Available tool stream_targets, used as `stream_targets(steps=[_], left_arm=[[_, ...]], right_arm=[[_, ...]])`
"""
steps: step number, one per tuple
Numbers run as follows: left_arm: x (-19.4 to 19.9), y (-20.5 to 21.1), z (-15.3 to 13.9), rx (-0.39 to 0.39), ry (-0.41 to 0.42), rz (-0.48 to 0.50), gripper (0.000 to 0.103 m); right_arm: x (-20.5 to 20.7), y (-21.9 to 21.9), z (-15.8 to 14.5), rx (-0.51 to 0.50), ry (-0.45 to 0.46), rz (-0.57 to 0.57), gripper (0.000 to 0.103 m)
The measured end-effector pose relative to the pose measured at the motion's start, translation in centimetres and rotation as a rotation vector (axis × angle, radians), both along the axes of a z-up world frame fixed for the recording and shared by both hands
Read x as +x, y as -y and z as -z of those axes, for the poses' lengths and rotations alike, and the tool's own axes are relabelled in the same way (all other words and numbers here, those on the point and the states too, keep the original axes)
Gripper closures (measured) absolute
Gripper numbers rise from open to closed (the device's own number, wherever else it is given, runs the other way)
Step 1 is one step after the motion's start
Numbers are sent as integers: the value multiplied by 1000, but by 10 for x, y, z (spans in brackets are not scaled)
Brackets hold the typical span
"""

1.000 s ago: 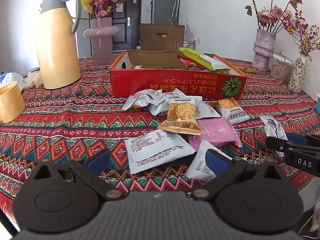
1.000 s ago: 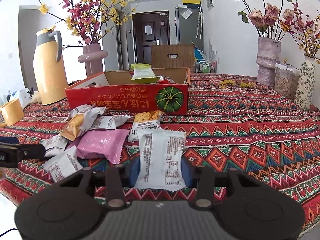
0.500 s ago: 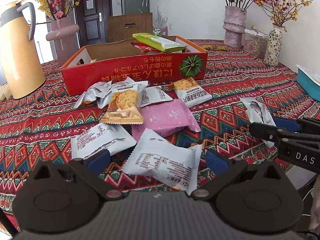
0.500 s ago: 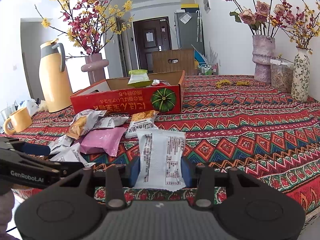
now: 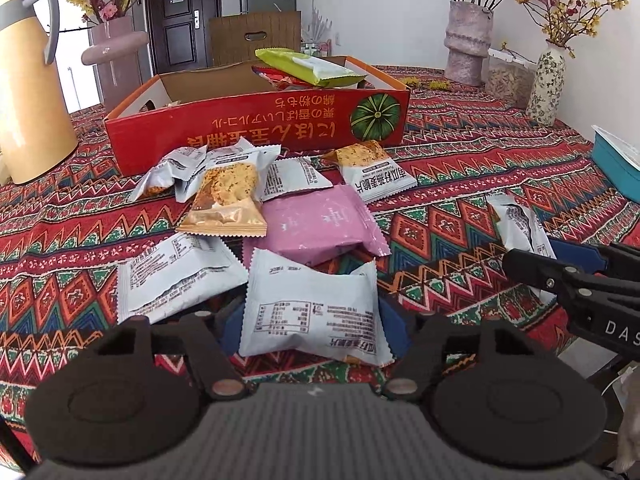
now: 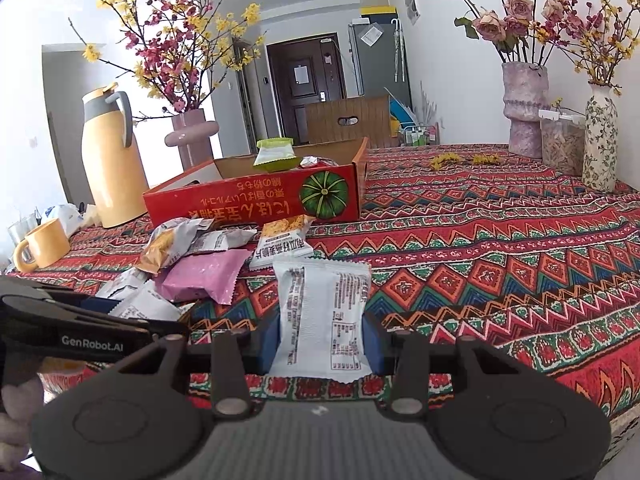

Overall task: Organize snacks
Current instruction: 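Lift both white packets and carry them over the box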

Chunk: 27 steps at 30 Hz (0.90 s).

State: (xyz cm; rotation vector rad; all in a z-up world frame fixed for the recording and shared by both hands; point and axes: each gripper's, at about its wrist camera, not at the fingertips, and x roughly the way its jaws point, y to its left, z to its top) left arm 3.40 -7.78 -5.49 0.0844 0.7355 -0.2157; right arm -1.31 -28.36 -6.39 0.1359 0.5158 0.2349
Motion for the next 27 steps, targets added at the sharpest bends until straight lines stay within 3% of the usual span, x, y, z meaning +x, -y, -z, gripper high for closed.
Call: stream_targets(steps=[4,17,27], left_arm=[[-2,-1,-2,-5,4,5,42],[-16,-7,-23,-21,92,12,42],[-4,-23,-52,-56,184,-21,42]], right_arm=[[0,-2,0,-3,1,-1,60],[3,-10,-12,-32,27,0,60],[32,-26,-33,-59,77,-13,60]])
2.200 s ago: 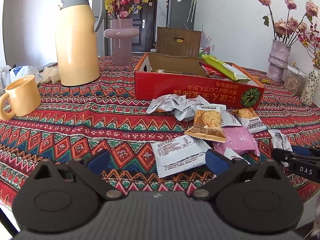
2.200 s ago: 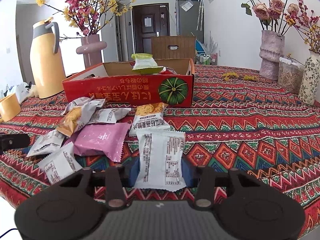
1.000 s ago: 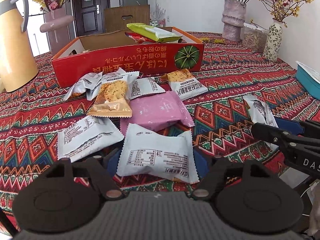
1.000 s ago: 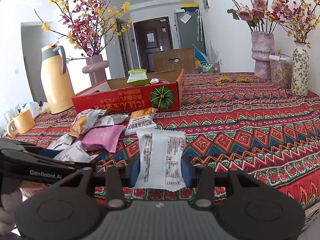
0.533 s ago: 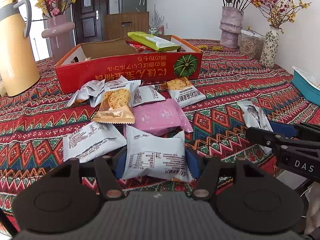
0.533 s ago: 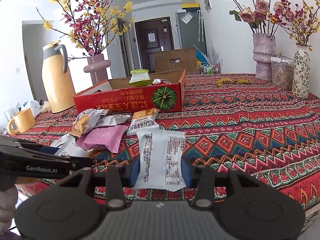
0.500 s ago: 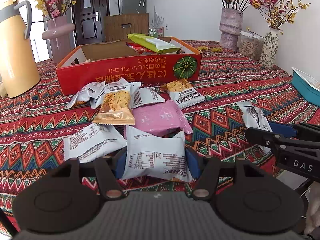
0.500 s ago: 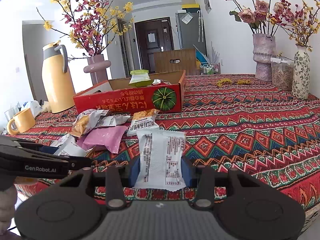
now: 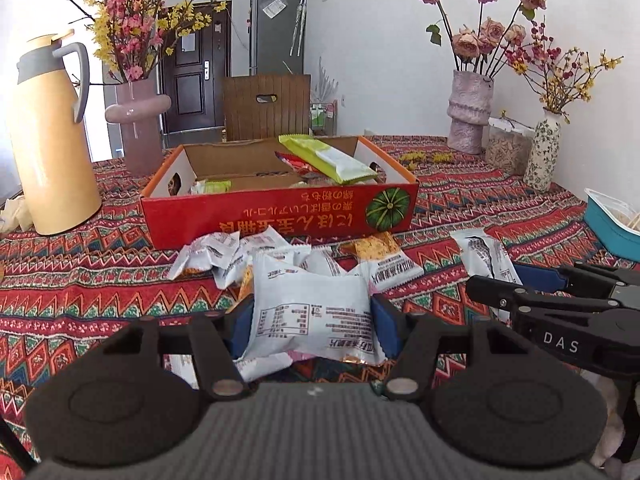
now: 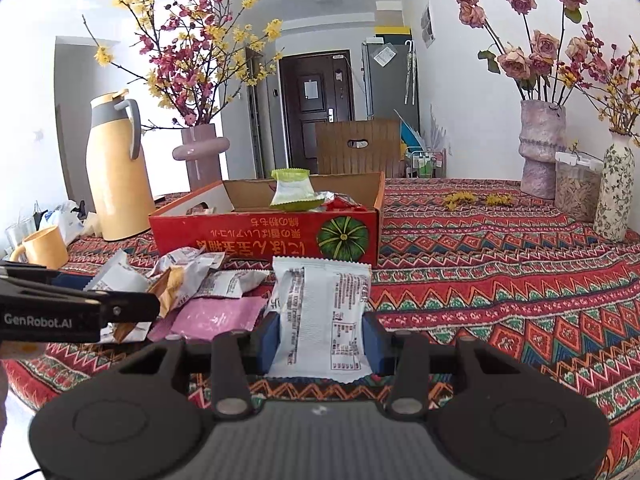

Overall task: Organize snacks
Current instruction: 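Lift both white packets and carry them over the box, then lower both white packets into the box and open both grippers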

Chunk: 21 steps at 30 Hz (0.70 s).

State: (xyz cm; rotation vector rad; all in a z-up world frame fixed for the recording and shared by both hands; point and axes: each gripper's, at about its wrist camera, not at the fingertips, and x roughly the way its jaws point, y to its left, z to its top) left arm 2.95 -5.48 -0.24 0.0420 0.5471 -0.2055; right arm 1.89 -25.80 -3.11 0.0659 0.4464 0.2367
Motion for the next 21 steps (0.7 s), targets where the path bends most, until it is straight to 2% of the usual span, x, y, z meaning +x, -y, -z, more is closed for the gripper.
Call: stream_targets(steps=[11,21], left_arm=[[46,-20,-34,-21,79,-63,42],[102,-42,-51,-15,88,-111,42]], right_arm=[[76,-19,-29,-24,33,-9,60],[155,-47,-38,-68,9,-17,60]])
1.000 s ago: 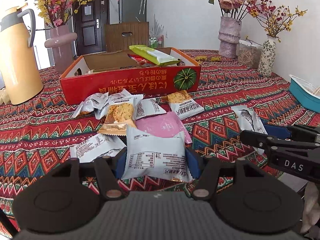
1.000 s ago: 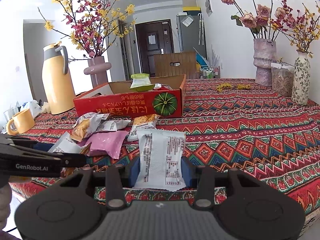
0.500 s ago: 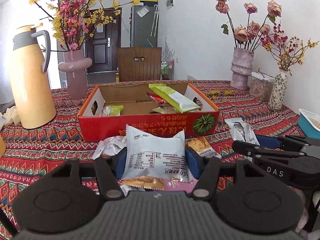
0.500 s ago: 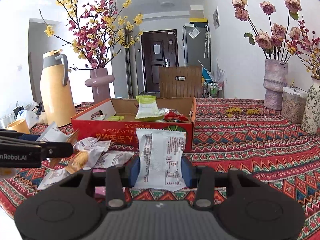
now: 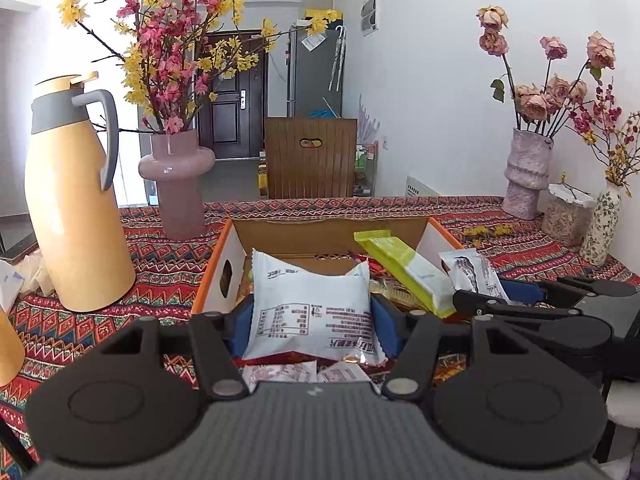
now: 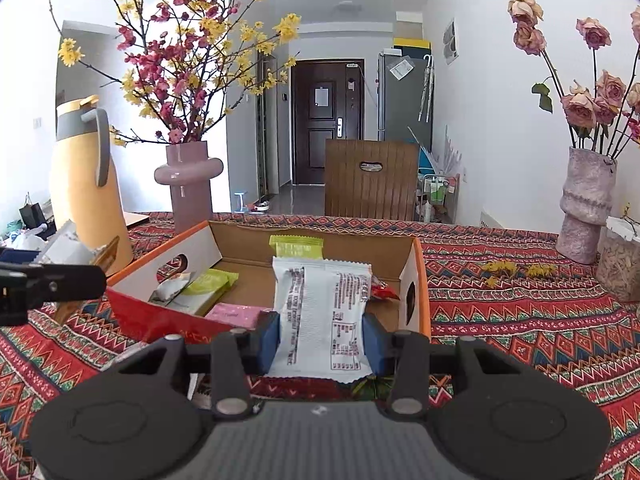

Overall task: Organize snacks
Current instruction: 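Lower both white packets into the box and open both grippers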

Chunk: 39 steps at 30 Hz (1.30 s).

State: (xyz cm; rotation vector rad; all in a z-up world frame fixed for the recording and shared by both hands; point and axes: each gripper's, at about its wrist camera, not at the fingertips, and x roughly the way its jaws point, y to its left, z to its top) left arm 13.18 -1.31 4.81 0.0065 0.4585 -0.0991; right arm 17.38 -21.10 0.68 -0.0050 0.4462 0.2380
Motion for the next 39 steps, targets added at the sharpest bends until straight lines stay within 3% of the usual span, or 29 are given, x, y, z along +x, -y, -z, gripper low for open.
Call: stream_targets(steps=[16,28,34,35,37,38,39], left_arm=[[101,-26,22,-27,-71,-70,42],[117,-35,49,-36,-81,-100,41],[114,-31,51,-12,-50,-102,31],[112,-31,50,-14,-41,-102,24],[109,-32,48,-17,-20,-113,9],[106,-33,46,-23,-6,-114,6],[105,-34,45,-29,0,-111,6]], right_arm=[[84,-40,10,-3,-64,-49,60],[91,-19,14,76,-49,8,60],[88,-17,14,81,-42,24,56],[87,-16,14,80,-39,25,52],[85,-15,13,88,-34,29,32],[83,-14,13,90,-27,32,16],[81,-13,12,90,-17,35,7]])
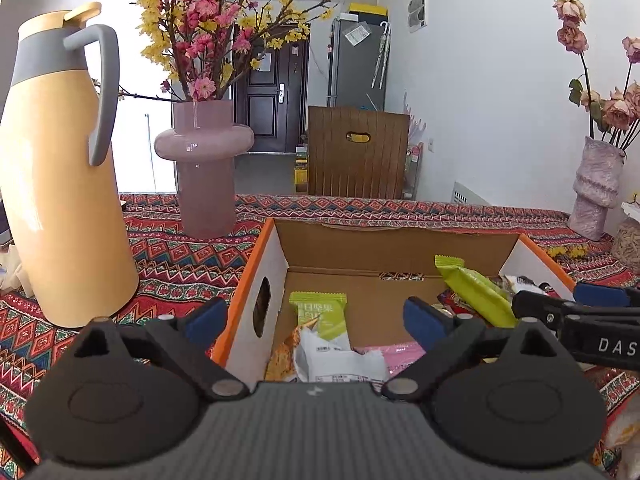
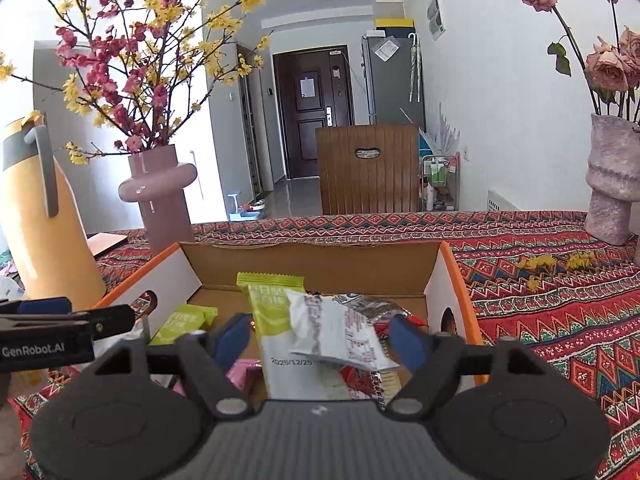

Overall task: Organize snacks
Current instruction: 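Lower both white packets into the box and open both grippers, then withdraw both tools from the box toward the remaining snack pile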

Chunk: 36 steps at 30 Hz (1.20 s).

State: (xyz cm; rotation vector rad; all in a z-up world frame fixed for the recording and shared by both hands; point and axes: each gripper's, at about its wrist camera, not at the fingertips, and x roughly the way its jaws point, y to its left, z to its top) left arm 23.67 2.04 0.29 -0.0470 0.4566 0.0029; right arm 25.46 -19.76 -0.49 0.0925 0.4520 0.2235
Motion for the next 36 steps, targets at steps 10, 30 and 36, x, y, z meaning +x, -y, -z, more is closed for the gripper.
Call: stream_targets(steps=[10,30,36], left_arm=[[-6,-2,-3,-9,21,-21,0],[-25,-3,-27,-22,67,-62,0],[-44,-3,-39,-24,80,-58,0]], right_arm=[[-7,1,-4,7,37,1,0],[-30,5,-28,-5,123,21,0],[-52,8,-36,-5,132,15,0]])
